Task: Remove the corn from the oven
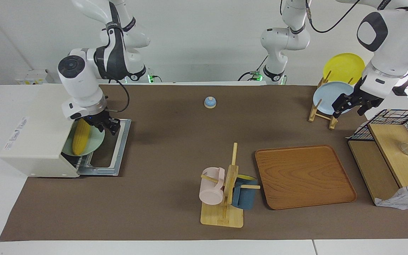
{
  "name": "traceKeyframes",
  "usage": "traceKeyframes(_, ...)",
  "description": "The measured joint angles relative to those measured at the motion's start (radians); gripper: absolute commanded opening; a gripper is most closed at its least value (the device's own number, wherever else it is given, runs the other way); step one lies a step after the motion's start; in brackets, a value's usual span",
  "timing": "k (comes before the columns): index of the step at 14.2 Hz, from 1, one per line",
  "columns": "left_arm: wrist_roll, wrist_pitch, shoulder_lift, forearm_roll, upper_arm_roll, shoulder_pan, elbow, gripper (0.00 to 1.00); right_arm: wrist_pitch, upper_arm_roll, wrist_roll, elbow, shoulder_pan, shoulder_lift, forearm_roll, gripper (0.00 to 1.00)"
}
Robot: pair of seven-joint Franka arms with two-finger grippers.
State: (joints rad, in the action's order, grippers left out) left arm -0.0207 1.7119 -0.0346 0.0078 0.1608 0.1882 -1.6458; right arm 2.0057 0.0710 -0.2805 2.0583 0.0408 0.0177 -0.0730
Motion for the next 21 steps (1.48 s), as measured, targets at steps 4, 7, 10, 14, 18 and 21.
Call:
traceKeyframes(4, 0.0, 0.0, 0.0, 0.0, 0.0, 0.0, 0.0, 1.0, 0.093, 0.007, 0.051, 0.063, -0.001, 0.005, 0.0, 0.5)
traceKeyframes(7, 0.0, 0.0, 0.0, 0.0, 0.0, 0.0, 0.0, 1.0, 0.158, 0.008, 0.09, 0.102, -0.001, 0.009, 0.0, 0.41)
traceKeyframes(10, 0.0, 0.0, 0.0, 0.0, 0.0, 0.0, 0.0, 1.0, 0.17, 0.009, 0.135, 0.124, -0.001, 0.019, -0.005, 0.35)
traceKeyframes(14, 0.0, 0.0, 0.0, 0.0, 0.0, 0.0, 0.0, 1.0, 0.17, 0.009, 0.148, 0.129, -0.001, 0.027, -0.08, 0.06)
traceKeyframes(18, -0.001, 0.001, 0.0, 0.0, 0.0, 0.0, -0.002, 1.0, 0.148, -0.002, 0.155, 0.121, 0.011, 0.025, -0.174, 0.0)
traceKeyframes(21, -0.002, 0.0, 0.001, 0.0, 0.002, -0.015, -0.01, 1.0, 0.026, -0.072, 0.092, 0.03, 0.043, 0.04, -0.177, 0.0)
